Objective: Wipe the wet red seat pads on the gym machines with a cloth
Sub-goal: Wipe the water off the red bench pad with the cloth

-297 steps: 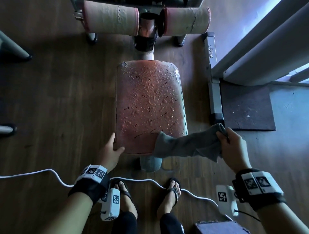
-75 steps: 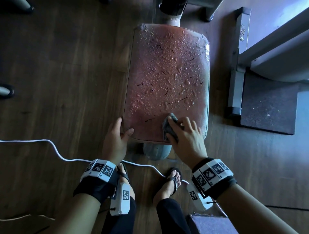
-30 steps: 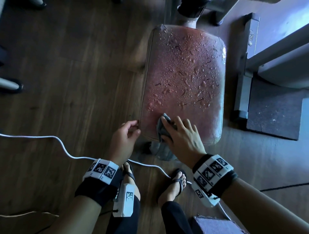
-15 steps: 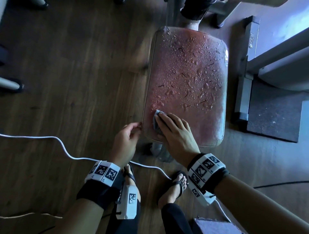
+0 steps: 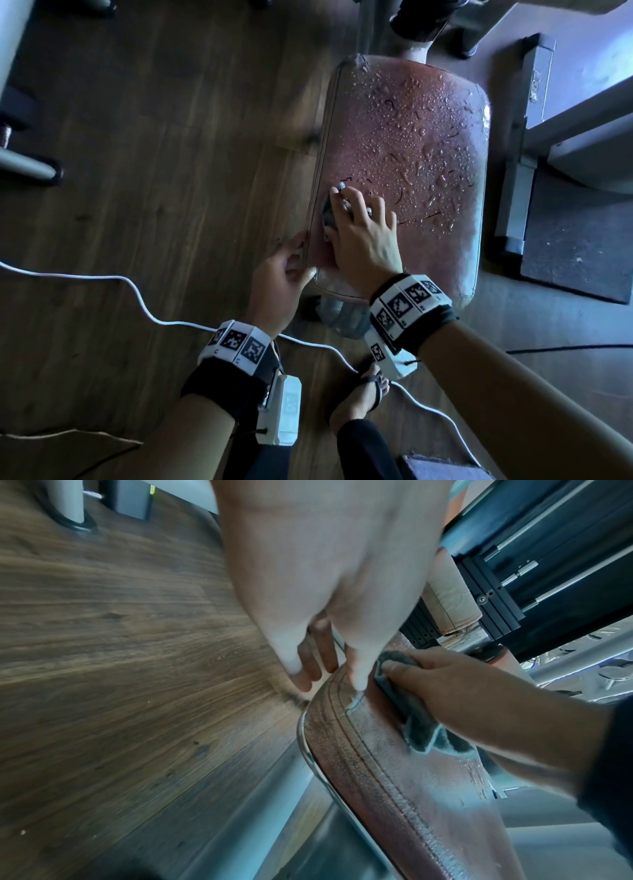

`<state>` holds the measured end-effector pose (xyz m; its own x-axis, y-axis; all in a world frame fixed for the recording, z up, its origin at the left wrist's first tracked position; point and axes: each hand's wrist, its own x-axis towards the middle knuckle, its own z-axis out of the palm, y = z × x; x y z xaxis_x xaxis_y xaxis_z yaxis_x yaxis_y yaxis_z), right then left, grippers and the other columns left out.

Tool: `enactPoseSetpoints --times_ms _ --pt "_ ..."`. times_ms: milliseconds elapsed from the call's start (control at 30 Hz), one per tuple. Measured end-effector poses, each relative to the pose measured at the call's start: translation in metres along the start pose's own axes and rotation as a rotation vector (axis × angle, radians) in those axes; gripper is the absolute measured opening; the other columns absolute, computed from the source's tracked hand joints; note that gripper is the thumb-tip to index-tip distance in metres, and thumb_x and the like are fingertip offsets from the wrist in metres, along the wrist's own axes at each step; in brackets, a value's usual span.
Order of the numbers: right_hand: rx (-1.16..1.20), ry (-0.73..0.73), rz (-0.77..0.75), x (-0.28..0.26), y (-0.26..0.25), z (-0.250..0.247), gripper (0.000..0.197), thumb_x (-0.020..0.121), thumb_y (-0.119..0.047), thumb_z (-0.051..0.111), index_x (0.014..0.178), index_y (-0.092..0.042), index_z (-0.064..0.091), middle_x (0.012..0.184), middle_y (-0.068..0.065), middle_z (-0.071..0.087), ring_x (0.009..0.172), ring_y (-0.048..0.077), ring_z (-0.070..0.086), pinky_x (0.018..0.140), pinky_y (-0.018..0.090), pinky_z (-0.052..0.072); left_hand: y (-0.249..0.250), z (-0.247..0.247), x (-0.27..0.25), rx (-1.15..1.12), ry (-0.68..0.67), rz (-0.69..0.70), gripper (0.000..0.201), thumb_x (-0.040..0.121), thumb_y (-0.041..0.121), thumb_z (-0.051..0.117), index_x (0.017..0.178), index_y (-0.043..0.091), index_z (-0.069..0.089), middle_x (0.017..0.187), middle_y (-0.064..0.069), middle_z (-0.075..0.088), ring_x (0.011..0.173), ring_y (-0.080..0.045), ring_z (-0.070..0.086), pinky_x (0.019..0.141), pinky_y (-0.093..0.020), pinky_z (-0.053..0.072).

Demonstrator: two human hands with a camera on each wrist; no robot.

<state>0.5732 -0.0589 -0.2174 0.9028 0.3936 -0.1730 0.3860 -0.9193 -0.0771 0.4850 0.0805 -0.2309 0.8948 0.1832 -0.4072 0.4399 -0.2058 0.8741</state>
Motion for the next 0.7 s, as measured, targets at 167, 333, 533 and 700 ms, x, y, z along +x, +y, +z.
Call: enactPoseSetpoints --times_ms 167,333,533,700 --pt "-0.031 -0.025 -0.098 -0.011 0.015 -0.001 0.062 0.094 -0.045 0.046 0.148 -0.017 0.035 0.149 -0.002 0.036 0.114 0.029 0.044 0.087 0.046 0.045 0.003 0.004 0.005 -0.027 -0.004 -0.004 0.06 0.083 -0.003 0.072 0.138 0.015 0.056 0.11 0.0 0.069 0.089 0.003 0.068 0.077 -0.013 0.053" --pt "-0.006 -0.005 0.018 0.022 0.019 -0.002 0.063 0.095 -0.043 0.047 0.149 -0.015 0.033 0.15 0.0 0.034 0.117 0.031 0.042 0.09 0.049 0.045 0.002 0.003 0.007 0.028 -0.001 -0.004 0.062 0.082 -0.001 0.072 0.138 0.023 0.056 0.107 0.016 0.062 0.092 0.012 0.062 0.076 -0.006 0.049" --pt "0.032 0.043 -0.058 -0.008 0.015 0.003 0.066 0.092 -0.041 0.051 0.15 -0.017 0.033 0.159 -0.008 0.025 0.117 0.026 0.041 0.09 0.043 0.041 -0.005 0.001 0.009 0.01 -0.017 0.035 0.06 0.08 -0.001 0.075 0.136 0.014 0.058 0.119 0.002 0.067 0.099 0.001 0.066 0.085 -0.017 0.055" --pt "0.036 0.067 -0.101 -0.003 0.023 0.004 0.065 0.09 -0.043 0.05 0.148 -0.016 0.038 0.158 -0.008 0.03 0.116 0.026 0.045 0.087 0.042 0.045 -0.006 0.002 0.009 0.052 -0.001 0.051 0.064 0.08 0.003 0.077 0.138 0.019 0.056 0.125 0.005 0.065 0.108 -0.005 0.065 0.092 -0.022 0.053"
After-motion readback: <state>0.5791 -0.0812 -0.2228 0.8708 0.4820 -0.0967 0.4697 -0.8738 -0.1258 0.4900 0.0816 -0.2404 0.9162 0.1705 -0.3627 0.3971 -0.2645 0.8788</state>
